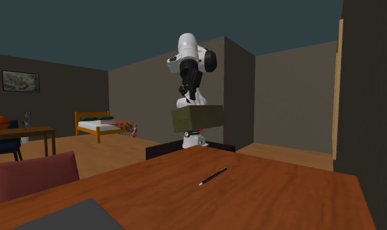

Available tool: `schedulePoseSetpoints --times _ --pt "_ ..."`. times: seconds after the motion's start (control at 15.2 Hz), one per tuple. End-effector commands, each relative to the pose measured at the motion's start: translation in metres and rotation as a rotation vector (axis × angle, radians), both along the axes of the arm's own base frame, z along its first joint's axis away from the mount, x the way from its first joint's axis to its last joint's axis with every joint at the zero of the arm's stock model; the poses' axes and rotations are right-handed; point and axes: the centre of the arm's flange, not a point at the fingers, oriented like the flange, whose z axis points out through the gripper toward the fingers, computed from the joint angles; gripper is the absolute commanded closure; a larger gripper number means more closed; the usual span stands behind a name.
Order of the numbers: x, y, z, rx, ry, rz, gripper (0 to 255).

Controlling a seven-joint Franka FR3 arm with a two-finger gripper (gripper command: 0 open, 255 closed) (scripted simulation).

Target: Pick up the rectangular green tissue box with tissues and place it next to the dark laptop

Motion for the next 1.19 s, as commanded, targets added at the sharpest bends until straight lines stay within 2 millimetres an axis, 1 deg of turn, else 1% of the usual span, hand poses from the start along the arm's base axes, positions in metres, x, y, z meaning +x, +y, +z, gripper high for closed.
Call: schedulePoseSetpoints --times 0.0,0.73,0.79,1.12 --pt "0.000 -0.001 0.011 0.000 0.000 0.000 255" --pt "0.000 -0.001 0.069 0.000 0.000 0.000 255" --pt "0.000 -0.001 0.070 0.000 0.000 0.000 255" --pt "0.055 -0.038 0.070 0.000 0.000 0.000 255"
